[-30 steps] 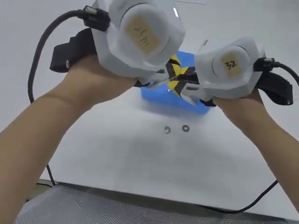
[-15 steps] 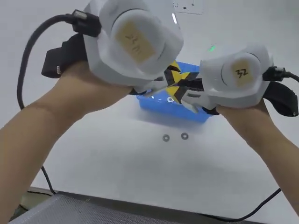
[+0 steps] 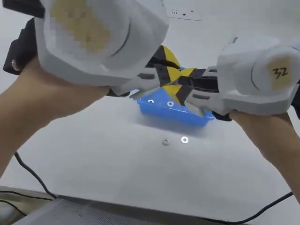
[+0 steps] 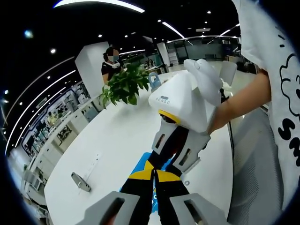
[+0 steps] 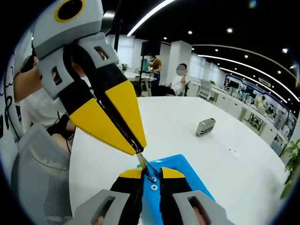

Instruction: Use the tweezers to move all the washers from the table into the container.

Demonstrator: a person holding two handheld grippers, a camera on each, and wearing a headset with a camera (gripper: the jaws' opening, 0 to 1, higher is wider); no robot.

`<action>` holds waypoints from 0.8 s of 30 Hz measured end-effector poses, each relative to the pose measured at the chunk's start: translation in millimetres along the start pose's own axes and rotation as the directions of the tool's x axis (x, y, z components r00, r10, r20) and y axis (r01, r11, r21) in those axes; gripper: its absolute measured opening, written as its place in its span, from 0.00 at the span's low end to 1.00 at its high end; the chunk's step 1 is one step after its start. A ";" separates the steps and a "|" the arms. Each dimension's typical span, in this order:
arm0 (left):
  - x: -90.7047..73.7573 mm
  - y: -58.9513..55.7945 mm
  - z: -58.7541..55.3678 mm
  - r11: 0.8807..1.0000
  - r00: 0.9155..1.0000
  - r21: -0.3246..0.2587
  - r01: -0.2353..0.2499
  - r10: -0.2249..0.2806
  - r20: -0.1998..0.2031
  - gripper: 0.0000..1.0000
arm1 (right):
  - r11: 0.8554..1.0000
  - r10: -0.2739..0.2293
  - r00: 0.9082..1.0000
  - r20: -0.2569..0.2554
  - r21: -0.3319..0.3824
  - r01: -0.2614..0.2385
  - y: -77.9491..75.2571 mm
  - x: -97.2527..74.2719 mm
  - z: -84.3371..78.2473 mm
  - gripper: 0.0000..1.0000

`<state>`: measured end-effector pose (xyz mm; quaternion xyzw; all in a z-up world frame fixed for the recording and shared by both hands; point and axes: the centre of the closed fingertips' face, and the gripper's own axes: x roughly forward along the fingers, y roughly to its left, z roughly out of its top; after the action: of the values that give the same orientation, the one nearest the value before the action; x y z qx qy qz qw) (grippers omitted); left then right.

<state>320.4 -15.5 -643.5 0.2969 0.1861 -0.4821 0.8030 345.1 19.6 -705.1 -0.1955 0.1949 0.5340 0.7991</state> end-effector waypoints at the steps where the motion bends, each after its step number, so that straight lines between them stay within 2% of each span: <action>1: -0.9 -3.0 0.0 1.000 1.000 -0.004 0.007 -0.007 0.001 0.00 | 1.000 0.003 1.000 -0.003 -0.002 -0.003 2.4 -1.1 -1.4 0.09; 5: -4.4 -12.1 -0.5 1.000 1.000 -0.010 0.022 -0.022 -0.001 0.00 | 0.999 0.025 1.000 0.001 0.033 -0.025 14.4 -5.5 -4.6 0.09; 13: 2.1 -30.6 -13.5 0.994 0.998 -0.082 0.070 -0.070 -0.003 0.00 | 0.993 0.064 0.998 -0.022 0.104 -0.062 35.6 -3.2 -26.1 0.08; 17: 7.3 -35.2 -20.6 0.991 0.997 -0.104 0.082 -0.083 -0.001 0.00 | 0.992 0.071 0.996 -0.047 0.103 -0.065 40.8 0.7 -36.4 0.08; 24: 8.3 -40.3 -28.4 0.982 0.994 -0.155 0.105 -0.110 -0.024 0.00 | 0.987 0.105 0.992 -0.068 0.128 -0.096 51.8 11.2 -52.8 0.08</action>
<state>288.3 -16.8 -681.8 0.2315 0.2517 -0.5042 0.7930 295.4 19.1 -761.1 -0.1550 0.2669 0.5530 0.7739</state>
